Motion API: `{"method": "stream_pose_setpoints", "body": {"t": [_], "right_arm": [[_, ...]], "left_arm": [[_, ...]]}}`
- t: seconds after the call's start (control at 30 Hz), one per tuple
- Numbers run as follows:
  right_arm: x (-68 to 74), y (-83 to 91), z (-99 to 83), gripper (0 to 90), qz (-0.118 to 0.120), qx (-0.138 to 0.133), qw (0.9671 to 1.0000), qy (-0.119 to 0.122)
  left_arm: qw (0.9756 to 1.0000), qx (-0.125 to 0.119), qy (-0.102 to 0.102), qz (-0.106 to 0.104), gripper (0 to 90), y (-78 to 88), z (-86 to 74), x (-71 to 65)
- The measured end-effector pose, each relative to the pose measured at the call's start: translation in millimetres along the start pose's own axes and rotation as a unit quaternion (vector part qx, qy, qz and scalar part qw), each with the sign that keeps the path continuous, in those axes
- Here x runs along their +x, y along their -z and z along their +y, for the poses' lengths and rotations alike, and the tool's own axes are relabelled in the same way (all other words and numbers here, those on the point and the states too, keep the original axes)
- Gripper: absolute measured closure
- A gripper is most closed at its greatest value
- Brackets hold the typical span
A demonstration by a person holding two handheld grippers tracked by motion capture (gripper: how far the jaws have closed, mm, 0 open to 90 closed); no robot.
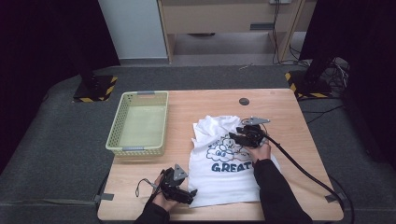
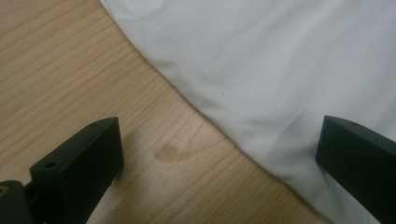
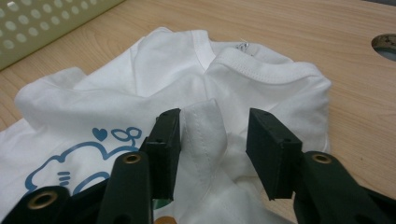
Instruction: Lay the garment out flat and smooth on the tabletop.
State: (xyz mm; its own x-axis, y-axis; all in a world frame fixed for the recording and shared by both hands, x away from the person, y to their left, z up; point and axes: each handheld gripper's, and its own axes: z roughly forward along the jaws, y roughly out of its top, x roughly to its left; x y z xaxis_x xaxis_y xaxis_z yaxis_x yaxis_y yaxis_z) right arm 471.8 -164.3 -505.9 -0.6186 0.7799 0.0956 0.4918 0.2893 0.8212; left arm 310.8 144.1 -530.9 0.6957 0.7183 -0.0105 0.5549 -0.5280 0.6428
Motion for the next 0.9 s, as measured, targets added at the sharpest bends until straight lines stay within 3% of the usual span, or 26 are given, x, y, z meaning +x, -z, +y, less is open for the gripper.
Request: {"method": "stream_pose_setpoints", "body": {"t": [0.13, 0.33, 0.63, 0.9], "right_arm": [[2.1, -1.6, -0.6, 69.9, -0.002, 0.013, 0.9999, -0.002], [3.5, -0.2, -0.3, 83.4, -0.004, 0.024, 0.9997, 0.000], [0.9, 20.3, 12.2, 85.6, -0.039, 0.005, 0.9992, -0.003], [-27.4, 48.9, 23.8, 85.5, -0.107, -0.011, 0.9937, -0.030]], "left_arm": [[1.0000, 0.000, 0.000, 0.000, 0.2, 0.1, -0.1, 0.0], [1.0000, 0.000, 0.000, 0.000, 0.2, 0.1, -0.1, 0.0], [1.0000, 0.000, 0.000, 0.001, 0.2, 0.1, -0.1, -0.1], [1.0000, 0.000, -0.001, 0.000, 0.2, 0.1, -0.2, -0.1]]}}
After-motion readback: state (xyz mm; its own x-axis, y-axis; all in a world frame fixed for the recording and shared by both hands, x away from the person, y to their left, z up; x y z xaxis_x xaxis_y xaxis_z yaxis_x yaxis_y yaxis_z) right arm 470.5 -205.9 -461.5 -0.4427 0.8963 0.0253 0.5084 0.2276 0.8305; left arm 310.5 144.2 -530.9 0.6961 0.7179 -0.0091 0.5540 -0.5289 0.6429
